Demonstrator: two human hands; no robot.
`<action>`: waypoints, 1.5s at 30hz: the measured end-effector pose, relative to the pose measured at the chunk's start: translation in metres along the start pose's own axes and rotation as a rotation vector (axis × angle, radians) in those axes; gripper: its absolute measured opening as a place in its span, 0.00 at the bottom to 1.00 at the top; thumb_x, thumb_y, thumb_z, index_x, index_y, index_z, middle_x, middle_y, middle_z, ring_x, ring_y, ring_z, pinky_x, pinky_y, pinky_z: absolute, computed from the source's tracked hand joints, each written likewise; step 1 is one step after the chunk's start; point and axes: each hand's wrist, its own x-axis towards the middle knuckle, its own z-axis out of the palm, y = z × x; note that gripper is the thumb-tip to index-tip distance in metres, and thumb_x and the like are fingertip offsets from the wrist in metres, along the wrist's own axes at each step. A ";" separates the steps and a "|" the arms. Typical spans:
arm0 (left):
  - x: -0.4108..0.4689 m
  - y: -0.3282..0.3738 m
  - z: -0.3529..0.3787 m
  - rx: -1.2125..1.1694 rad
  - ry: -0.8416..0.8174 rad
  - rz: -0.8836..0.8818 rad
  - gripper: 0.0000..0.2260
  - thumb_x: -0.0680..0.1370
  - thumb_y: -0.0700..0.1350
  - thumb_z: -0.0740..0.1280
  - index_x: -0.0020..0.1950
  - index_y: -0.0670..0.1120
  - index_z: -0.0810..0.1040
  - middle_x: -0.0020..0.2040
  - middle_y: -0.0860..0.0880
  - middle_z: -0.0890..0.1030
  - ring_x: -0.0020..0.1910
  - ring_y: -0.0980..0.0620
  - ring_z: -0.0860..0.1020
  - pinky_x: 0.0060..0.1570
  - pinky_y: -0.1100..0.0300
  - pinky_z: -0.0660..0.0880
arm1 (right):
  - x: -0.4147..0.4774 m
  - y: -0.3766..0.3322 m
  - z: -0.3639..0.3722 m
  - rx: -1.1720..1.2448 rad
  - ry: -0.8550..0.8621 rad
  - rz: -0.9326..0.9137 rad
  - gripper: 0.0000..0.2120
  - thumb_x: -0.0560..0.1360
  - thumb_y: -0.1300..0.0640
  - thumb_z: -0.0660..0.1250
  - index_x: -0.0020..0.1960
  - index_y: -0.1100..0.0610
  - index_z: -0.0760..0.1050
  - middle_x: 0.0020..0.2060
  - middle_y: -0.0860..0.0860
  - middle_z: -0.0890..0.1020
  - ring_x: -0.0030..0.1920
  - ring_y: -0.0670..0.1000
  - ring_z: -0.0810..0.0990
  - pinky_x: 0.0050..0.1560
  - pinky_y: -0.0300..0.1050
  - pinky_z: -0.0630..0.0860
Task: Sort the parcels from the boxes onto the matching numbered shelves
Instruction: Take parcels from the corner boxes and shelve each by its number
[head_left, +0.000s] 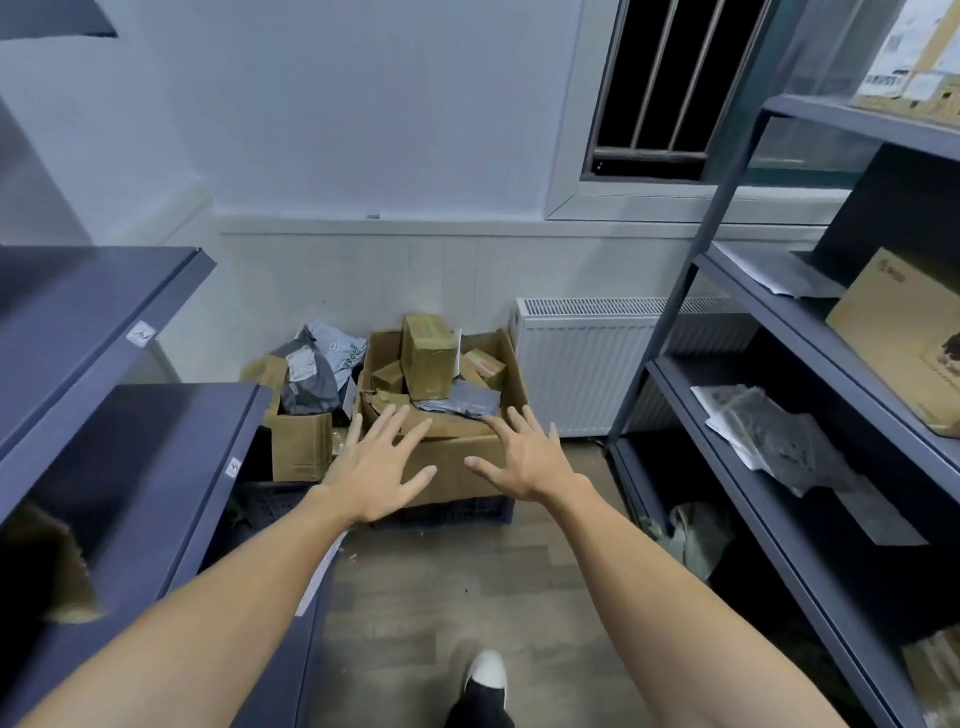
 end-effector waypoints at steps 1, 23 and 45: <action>0.017 -0.005 0.000 0.007 -0.005 -0.002 0.42 0.71 0.71 0.34 0.82 0.56 0.46 0.82 0.47 0.45 0.81 0.49 0.42 0.78 0.41 0.43 | 0.018 0.005 -0.002 0.012 -0.002 -0.002 0.38 0.79 0.31 0.55 0.82 0.48 0.51 0.81 0.57 0.52 0.81 0.58 0.44 0.76 0.66 0.45; 0.335 -0.073 0.035 -0.022 -0.129 0.030 0.43 0.70 0.72 0.33 0.82 0.54 0.45 0.82 0.47 0.46 0.81 0.48 0.42 0.78 0.41 0.45 | 0.327 0.098 -0.019 0.136 -0.127 0.008 0.37 0.79 0.34 0.58 0.82 0.48 0.51 0.82 0.54 0.49 0.81 0.56 0.42 0.77 0.65 0.42; 0.561 -0.147 0.172 -0.084 -0.346 -0.022 0.32 0.79 0.70 0.52 0.81 0.63 0.48 0.82 0.45 0.40 0.80 0.41 0.37 0.69 0.24 0.41 | 0.545 0.156 0.068 0.202 -0.297 0.121 0.38 0.78 0.32 0.56 0.82 0.49 0.51 0.81 0.55 0.50 0.81 0.57 0.43 0.78 0.65 0.45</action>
